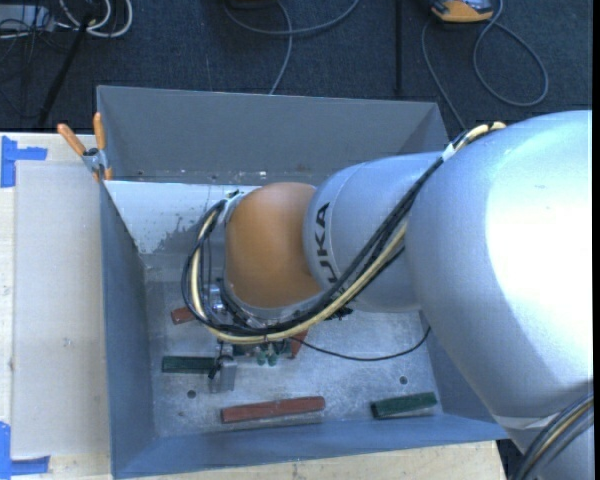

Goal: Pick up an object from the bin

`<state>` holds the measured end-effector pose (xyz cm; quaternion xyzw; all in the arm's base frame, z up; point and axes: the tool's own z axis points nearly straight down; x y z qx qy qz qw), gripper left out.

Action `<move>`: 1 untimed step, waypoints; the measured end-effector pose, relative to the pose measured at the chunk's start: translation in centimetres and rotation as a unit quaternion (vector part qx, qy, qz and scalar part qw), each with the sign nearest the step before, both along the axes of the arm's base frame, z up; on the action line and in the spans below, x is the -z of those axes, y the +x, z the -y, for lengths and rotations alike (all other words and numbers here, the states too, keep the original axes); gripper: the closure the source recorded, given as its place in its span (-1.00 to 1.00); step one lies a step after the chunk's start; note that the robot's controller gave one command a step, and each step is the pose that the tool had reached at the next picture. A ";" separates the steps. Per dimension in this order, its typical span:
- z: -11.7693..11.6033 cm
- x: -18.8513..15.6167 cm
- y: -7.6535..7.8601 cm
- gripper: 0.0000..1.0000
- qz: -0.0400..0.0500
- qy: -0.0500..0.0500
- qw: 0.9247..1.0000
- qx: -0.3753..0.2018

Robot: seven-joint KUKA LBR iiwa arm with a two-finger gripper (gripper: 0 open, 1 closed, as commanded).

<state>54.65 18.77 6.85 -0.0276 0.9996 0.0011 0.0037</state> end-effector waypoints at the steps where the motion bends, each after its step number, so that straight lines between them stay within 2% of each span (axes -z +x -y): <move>1: 0.0 -0.2 -0.2 1.00 -0.004 -0.001 1.000 0.001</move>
Offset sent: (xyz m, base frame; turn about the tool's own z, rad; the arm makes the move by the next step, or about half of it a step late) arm 0.0000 0.0000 0.0000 0.0000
